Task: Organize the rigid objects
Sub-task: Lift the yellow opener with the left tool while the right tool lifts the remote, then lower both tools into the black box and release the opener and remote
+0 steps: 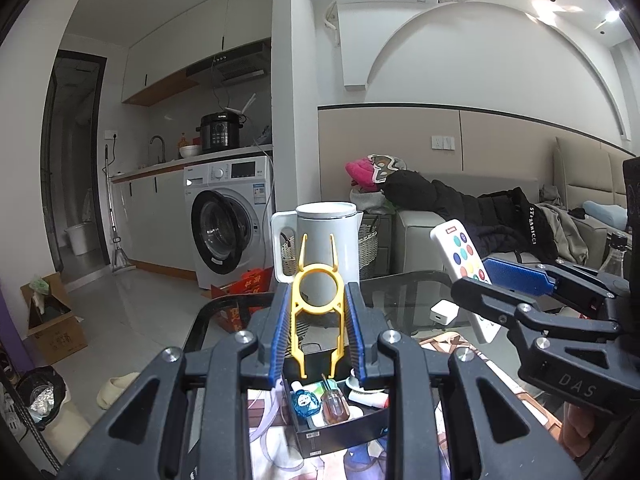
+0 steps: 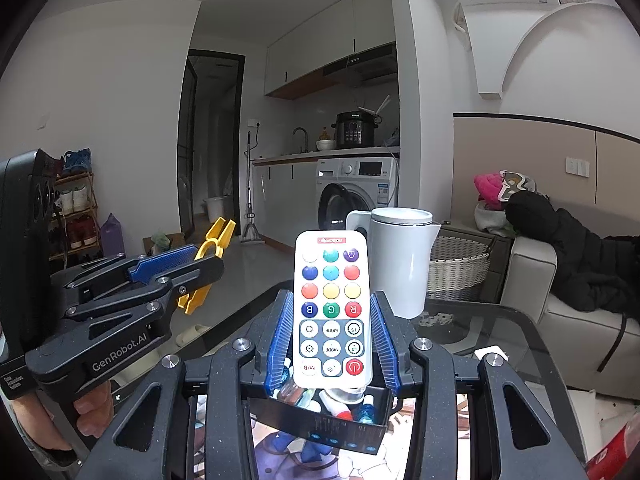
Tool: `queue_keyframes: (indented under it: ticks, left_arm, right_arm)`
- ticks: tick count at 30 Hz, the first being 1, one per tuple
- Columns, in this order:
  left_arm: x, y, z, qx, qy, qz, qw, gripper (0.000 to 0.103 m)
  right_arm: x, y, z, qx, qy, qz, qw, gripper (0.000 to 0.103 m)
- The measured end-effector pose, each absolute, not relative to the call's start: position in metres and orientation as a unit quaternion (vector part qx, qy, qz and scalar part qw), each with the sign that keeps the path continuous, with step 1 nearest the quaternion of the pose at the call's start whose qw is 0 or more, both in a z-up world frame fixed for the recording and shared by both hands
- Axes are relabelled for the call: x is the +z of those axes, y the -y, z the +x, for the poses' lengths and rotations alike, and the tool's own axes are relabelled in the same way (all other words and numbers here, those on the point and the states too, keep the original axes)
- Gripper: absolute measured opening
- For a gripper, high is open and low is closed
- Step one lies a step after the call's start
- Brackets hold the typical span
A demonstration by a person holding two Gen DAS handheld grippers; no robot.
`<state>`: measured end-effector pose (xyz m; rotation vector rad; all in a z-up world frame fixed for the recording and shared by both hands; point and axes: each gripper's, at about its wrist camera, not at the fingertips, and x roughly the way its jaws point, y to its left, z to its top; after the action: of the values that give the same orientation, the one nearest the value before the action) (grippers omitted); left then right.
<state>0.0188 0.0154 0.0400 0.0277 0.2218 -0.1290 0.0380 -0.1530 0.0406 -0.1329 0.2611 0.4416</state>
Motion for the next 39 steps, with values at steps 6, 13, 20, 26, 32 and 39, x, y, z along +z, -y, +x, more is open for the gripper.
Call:
queue_keyframes:
  ticks: [6,13,20,26,32,39]
  left_arm:
    - [0.034,-0.018,0.045,-0.067,-0.122,-0.002,0.99,0.024]
    - [0.033,-0.022,0.072,-0.069,-0.12,-0.021,0.99,0.024]
    - [0.026,-0.015,0.09,-0.072,-0.128,-0.016,0.989,0.024]
    - [0.022,-0.009,0.105,-0.079,-0.156,-0.01,0.985,0.024]
    - [0.014,-0.012,0.119,-0.078,-0.192,-0.017,0.978,0.024]
    - [-0.002,-0.008,0.139,-0.075,-0.256,-0.022,0.963,0.024]
  right_arm:
    - [0.032,0.148,0.073,0.214,-0.134,-0.058,0.966,0.039]
    - [0.028,0.142,0.11,0.211,-0.136,-0.048,0.967,0.039]
    - [0.022,0.14,0.133,0.211,-0.141,-0.041,0.966,0.039]
    - [0.015,0.133,0.144,0.211,-0.159,-0.045,0.963,0.039]
    - [0.002,0.13,0.164,0.214,-0.219,-0.045,0.951,0.039]
    - [-0.011,0.126,0.176,0.201,-0.259,-0.055,0.943,0.039]
